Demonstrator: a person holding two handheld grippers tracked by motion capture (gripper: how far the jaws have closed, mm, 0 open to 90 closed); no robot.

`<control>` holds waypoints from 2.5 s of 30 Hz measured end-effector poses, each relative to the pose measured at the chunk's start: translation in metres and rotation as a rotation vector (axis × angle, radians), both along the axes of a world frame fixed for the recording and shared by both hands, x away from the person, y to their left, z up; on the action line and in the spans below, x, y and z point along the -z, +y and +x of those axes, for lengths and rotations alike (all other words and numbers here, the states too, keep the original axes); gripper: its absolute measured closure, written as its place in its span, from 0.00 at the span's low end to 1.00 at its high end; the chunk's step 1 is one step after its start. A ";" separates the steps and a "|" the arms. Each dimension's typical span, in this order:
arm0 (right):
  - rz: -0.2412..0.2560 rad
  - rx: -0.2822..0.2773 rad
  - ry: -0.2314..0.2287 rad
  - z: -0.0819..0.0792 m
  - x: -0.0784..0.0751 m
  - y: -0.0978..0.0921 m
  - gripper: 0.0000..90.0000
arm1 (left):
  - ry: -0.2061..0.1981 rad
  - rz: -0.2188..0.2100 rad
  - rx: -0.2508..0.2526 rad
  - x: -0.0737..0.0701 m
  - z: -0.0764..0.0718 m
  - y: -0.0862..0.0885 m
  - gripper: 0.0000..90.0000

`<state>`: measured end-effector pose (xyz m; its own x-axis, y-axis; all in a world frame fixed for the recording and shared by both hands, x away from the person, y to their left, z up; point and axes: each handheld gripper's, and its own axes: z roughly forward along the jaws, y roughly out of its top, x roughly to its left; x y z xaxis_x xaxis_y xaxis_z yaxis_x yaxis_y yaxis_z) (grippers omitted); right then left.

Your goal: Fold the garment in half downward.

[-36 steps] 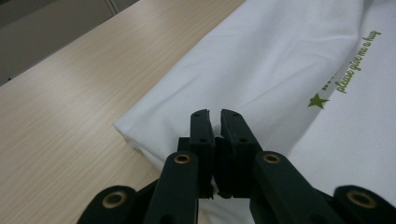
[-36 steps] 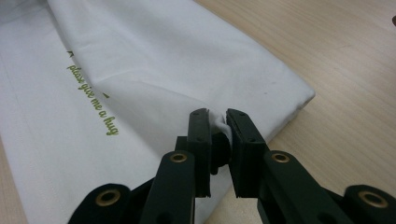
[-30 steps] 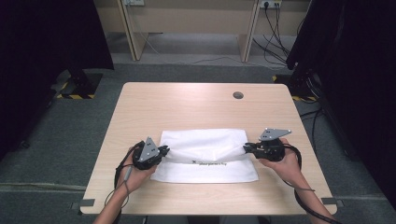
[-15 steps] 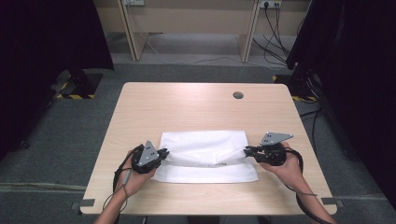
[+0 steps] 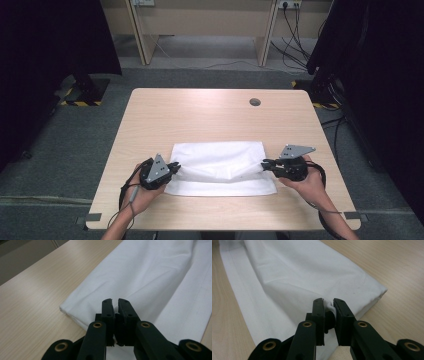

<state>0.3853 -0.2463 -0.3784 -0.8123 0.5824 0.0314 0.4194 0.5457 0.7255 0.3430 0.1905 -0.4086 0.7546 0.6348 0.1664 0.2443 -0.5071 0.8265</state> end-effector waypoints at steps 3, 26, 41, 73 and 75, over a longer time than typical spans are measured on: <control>-0.001 -0.003 0.001 -0.002 0.000 -0.001 0.89 | 0.005 0.002 0.001 0.002 -0.002 0.000 0.92; -0.004 -0.022 -0.006 -0.015 -0.001 -0.003 0.89 | 0.000 0.012 0.029 0.001 -0.016 0.000 0.92; 0.000 -0.029 -0.004 -0.023 0.001 -0.005 0.89 | -0.004 0.012 0.043 0.001 -0.024 0.000 0.93; -0.036 -0.074 0.032 -0.035 0.004 -0.011 0.87 | 0.032 0.033 0.077 0.008 -0.038 0.002 0.92; -0.040 -0.078 0.037 -0.036 0.005 -0.011 0.87 | 0.034 0.033 0.075 0.009 -0.038 0.002 0.92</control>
